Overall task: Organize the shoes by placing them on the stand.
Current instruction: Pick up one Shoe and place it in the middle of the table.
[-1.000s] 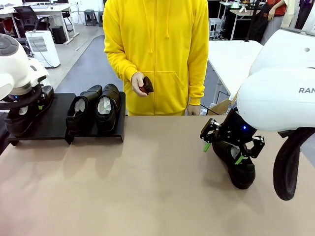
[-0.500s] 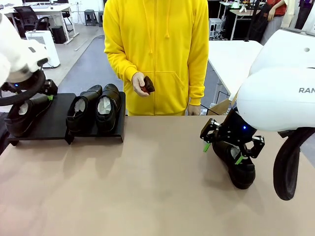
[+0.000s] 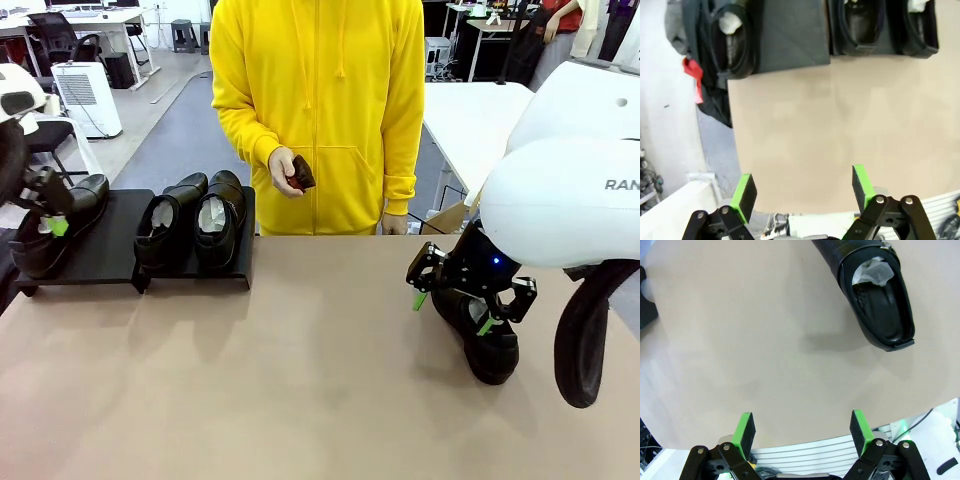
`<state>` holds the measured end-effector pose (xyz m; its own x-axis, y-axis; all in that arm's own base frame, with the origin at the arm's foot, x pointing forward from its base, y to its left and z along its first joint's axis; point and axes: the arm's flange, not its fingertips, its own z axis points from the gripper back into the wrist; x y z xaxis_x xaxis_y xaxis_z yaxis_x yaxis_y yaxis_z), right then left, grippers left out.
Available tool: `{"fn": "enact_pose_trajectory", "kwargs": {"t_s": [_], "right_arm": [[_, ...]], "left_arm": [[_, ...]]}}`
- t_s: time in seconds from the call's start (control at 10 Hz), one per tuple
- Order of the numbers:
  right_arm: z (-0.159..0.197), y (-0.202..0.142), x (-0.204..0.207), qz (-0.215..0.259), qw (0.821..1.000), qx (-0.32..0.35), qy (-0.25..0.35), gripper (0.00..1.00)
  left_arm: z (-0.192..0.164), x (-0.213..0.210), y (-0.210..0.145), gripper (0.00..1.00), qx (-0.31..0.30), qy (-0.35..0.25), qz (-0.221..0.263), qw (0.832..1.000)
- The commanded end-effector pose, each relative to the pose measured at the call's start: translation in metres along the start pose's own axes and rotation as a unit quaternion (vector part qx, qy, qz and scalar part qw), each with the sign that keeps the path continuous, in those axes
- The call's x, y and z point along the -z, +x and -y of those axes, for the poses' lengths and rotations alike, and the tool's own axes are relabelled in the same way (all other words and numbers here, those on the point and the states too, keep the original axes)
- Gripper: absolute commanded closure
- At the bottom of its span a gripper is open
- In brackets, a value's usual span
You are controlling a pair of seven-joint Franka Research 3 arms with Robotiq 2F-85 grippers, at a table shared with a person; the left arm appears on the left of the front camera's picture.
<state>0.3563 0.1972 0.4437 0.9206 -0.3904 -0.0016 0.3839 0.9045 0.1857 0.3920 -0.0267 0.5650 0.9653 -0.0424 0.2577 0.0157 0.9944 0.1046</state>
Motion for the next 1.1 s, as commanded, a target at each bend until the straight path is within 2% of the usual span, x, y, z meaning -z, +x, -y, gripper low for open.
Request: {"fn": "enact_pose_trajectory", "kwargs": {"t_s": [0.0, 0.2, 0.3, 0.4, 0.5, 0.6, 0.8, 1.0], "right_arm": [[-0.020, 0.025, 0.014, -0.019, 0.999, -0.036, 0.003, 0.00], [-0.045, 0.053, 0.029, -0.030, 0.997, -0.073, 0.003, 0.00], [-0.054, 0.063, 0.038, -0.018, 0.998, -0.064, -0.021, 0.00], [-0.059, 0.077, 0.052, -0.029, 0.996, -0.061, -0.050, 0.00], [-0.055, 0.090, 0.065, -0.024, 0.995, -0.063, -0.076, 0.00], [-0.045, 0.099, 0.063, -0.027, 0.995, -0.069, -0.073, 0.00], [-0.026, 0.101, 0.042, -0.004, 0.994, -0.067, -0.092, 0.00], [-0.006, 0.104, 0.038, -0.008, 0.992, -0.069, -0.101, 0.00]], "left_arm": [[-0.006, -0.002, 0.013, 0.02, -0.013, -0.006, 0.010, 1.000], [0.000, 0.000, 0.000, 0.02, 0.000, 0.000, 0.000, 1.000], [0.000, 0.000, 0.000, 0.02, 0.000, 0.000, 0.000, 1.000], [0.000, 0.000, 0.000, 0.02, 0.000, 0.000, 0.000, 1.000], [0.000, 0.000, 0.000, 0.02, 0.000, 0.000, 0.000, 1.000], [0.000, 0.000, 0.000, 0.02, 0.000, 0.000, 0.000, 1.000], [0.000, 0.000, 0.000, 0.02, 0.000, 0.000, 0.000, 1.000], [0.000, 0.000, 0.000, 0.02, 0.000, 0.000, 0.000, 1.000]]}}
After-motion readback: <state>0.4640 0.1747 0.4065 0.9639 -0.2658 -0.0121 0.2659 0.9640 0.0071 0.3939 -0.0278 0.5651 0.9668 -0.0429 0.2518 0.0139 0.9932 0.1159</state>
